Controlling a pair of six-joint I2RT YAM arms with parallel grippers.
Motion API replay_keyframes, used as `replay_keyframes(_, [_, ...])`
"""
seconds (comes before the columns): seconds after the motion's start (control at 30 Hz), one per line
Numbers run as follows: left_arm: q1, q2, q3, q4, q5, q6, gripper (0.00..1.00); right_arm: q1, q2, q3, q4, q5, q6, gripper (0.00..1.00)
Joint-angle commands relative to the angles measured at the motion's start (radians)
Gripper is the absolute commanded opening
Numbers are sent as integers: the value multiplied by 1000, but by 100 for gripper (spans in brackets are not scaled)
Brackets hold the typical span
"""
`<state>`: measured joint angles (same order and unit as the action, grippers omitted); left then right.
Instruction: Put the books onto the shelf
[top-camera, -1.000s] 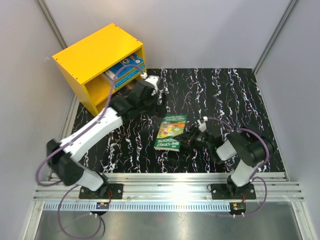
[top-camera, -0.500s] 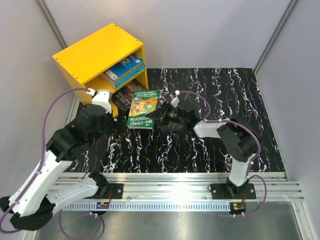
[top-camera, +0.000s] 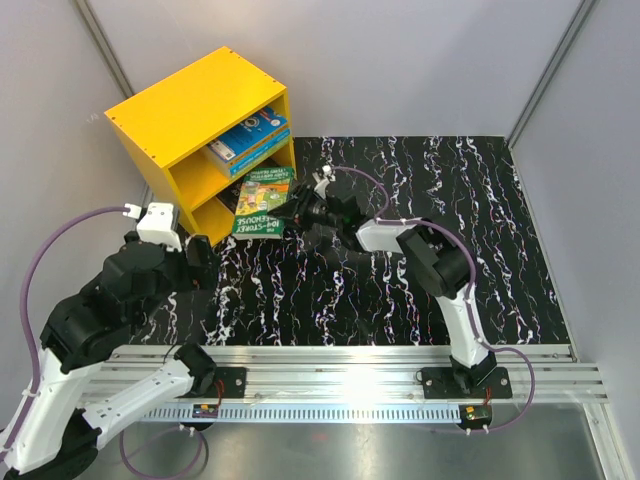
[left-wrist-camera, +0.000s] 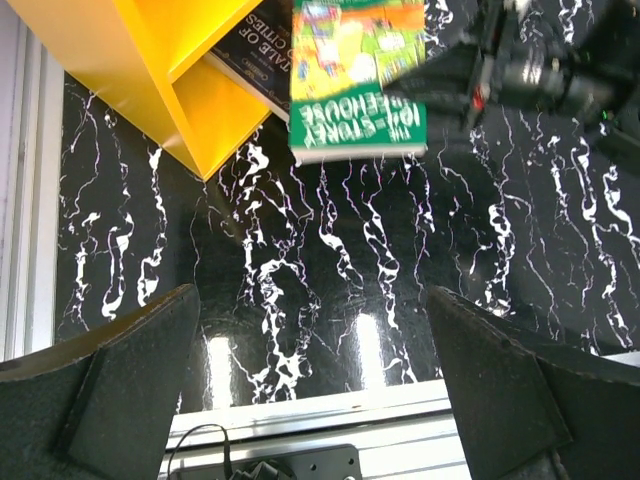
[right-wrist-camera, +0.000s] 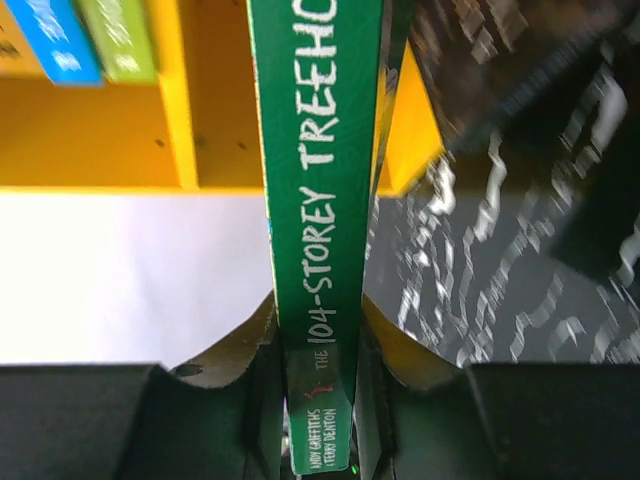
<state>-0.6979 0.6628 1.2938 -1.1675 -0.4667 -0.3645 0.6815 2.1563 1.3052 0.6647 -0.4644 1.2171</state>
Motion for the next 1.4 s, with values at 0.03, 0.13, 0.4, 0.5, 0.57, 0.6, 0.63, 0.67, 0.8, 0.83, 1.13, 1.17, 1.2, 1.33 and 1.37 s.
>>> replay_keyframes(0.03, [3, -5, -5, 0, 31, 6, 99, 9, 80, 160, 118, 4, 53, 0])
replay_keyframes(0.13, [3, -12, -5, -3, 45, 9, 99, 7, 143, 226, 98, 72, 71, 0])
replay_keyframes(0.4, [3, -32, -10, -27, 69, 7, 99, 10, 203, 284, 121, 395, 185, 0])
replay_keyframes(0.5, [3, -31, -11, -29, 76, 16, 99, 27, 192, 301, 79, 510, 208, 0])
replay_keyframes(0.57, [3, -31, -11, -26, 79, 19, 99, 45, 186, 316, 46, 579, 214, 0])
replay_keyframes(0.6, [3, -31, -11, -23, 85, 24, 99, 50, 182, 347, 15, 604, 214, 0])
replay_keyframes(0.63, [3, -29, -11, -20, 86, 25, 99, 56, 183, 367, -44, 622, 216, 0])
replay_keyframes(0.67, [3, -29, -11, -18, 89, 27, 99, 67, 185, 387, -71, 660, 225, 0])
replay_keyframes(0.8, [3, -23, -8, -15, 105, 30, 99, 81, 229, 538, -250, 728, 286, 9])
replay_keyframes(0.83, [5, -22, -5, -18, 106, 30, 99, 81, 243, 577, -348, 728, 294, 20])
replay_keyframes(1.13, [5, -40, -2, -34, 125, 10, 99, 75, 291, 826, -715, 540, 214, 100])
replay_keyframes(1.17, [3, -40, -4, -34, 128, 7, 99, 75, 274, 800, -720, 514, 213, 100])
replay_keyframes(1.2, [3, -38, -5, -31, 132, 4, 99, 76, 236, 739, -723, 503, 210, 100])
replay_keyframes(1.33, [3, -40, -14, -17, 151, -4, 99, 75, 159, 619, -735, 443, 174, 100])
replay_keyframes(1.37, [3, -40, -17, -15, 154, -5, 99, 75, 149, 615, -749, 410, 151, 100])
